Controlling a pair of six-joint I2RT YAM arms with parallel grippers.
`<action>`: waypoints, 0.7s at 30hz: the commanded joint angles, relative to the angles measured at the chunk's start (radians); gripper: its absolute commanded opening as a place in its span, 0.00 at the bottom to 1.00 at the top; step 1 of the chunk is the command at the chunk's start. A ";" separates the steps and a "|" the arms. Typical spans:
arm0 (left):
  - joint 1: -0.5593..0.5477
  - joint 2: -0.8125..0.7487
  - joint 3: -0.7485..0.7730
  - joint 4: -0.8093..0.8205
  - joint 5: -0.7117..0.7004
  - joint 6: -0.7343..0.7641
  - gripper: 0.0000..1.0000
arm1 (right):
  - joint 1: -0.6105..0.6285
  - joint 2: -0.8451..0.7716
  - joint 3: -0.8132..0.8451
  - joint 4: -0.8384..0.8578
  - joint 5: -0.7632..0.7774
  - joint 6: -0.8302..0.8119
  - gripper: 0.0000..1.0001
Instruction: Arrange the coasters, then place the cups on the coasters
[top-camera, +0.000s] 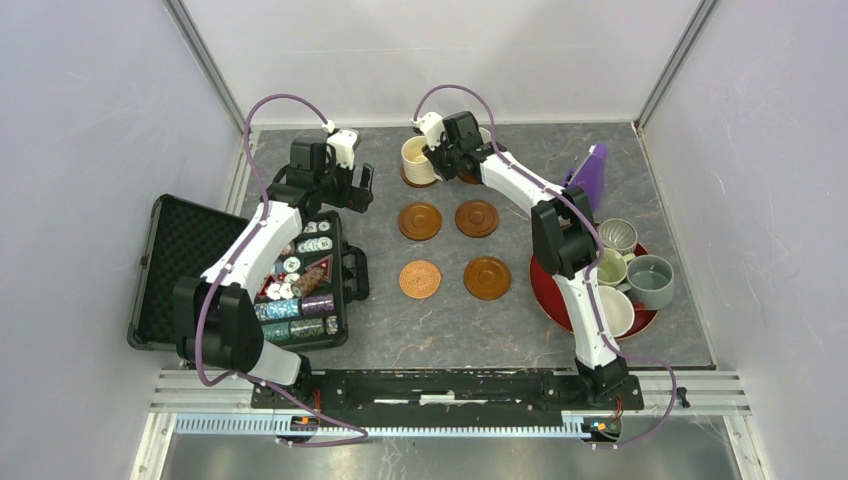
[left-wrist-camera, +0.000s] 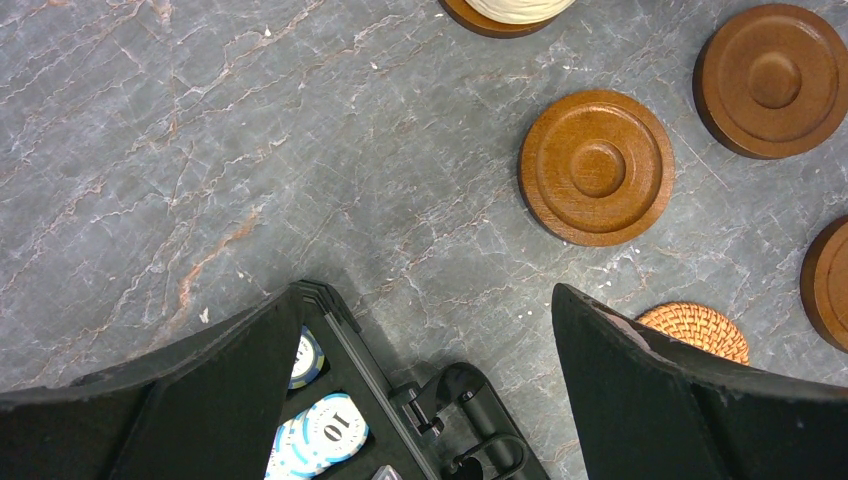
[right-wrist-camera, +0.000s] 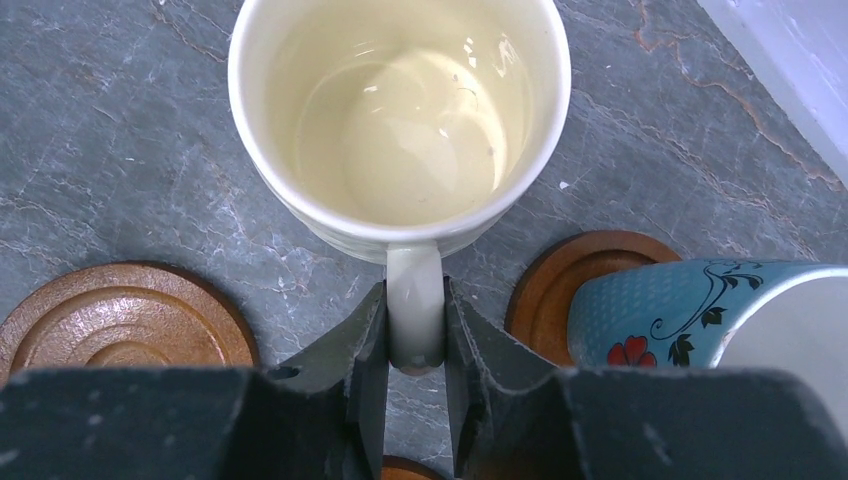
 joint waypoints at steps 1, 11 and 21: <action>0.005 -0.015 0.000 0.020 -0.004 -0.005 1.00 | 0.009 0.003 0.051 0.082 -0.007 0.017 0.28; 0.005 -0.015 -0.002 0.020 -0.007 0.001 1.00 | 0.010 -0.017 -0.030 0.123 -0.014 0.045 0.19; 0.006 -0.014 0.004 0.013 -0.009 0.009 1.00 | 0.010 -0.020 -0.066 0.166 -0.025 0.075 0.20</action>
